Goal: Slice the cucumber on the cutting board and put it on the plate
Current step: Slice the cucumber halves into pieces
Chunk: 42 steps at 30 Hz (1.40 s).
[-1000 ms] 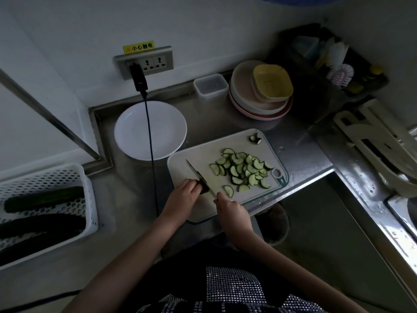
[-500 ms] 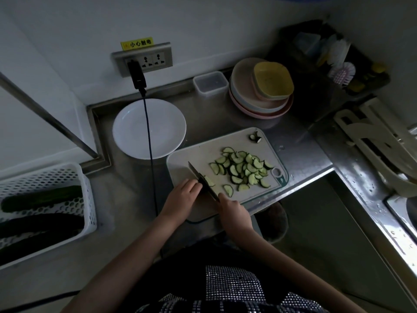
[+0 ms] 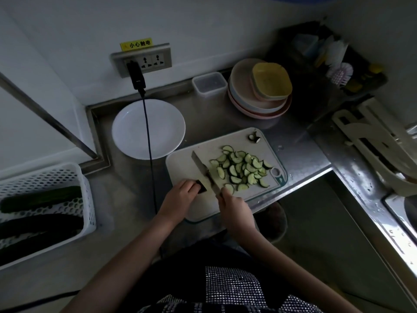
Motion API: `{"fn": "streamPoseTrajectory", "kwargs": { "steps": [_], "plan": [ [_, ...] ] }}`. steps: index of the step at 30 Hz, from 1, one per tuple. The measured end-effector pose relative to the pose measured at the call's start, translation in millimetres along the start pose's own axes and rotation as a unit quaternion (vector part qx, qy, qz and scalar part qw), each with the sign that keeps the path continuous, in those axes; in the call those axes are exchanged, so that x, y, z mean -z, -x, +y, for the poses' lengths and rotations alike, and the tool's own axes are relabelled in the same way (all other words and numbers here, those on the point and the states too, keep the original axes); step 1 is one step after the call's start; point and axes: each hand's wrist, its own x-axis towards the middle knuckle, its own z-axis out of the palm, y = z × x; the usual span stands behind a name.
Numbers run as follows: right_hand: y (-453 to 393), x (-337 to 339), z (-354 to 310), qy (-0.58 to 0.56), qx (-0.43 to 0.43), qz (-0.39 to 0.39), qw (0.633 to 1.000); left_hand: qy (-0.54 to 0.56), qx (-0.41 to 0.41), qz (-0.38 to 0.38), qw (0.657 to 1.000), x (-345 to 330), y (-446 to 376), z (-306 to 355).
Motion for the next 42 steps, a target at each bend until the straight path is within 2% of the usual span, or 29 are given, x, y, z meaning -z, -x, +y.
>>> {"fn": "streamPoseTrajectory", "kwargs": {
  "steps": [9, 16, 22, 28, 33, 37, 42],
  "plan": [
    [-1.0, -7.8, -1.5, 0.037, 0.03, -0.022, 0.999, -0.01, 0.011, 0.005, 1.0, -0.5, -0.8, 1.2],
    [0.4, -10.9, -2.6, 0.028, 0.022, -0.031, 0.999, -0.007, 0.009, 0.018, 1.0, 0.5, -0.9, 3.4],
    [-0.1, -14.8, -2.9, 0.06, -0.009, -0.078, 0.995, 0.005, 0.017, 0.016, 1.0, -3.5, 0.3, 1.1],
    [0.3, -15.1, -0.2, 0.068, -0.016, -0.061, 0.996, 0.011, 0.013, 0.015, 1.0, -6.4, 1.9, -2.1],
    [-7.0, -3.4, 11.2, 0.029, -0.087, 0.005, 0.996, 0.014, 0.0, 0.016, 1.0, -3.2, -0.2, -2.0],
    [-3.4, -1.3, 3.4, 0.007, -0.053, 0.015, 0.998, 0.011, 0.01, 0.01, 1.0, -3.5, -0.8, -2.4],
    [7.1, -8.7, -11.3, 0.032, 0.015, -0.016, 0.999, 0.013, 0.013, 0.013, 1.0, -3.5, 0.5, -2.5]
  ]
}}
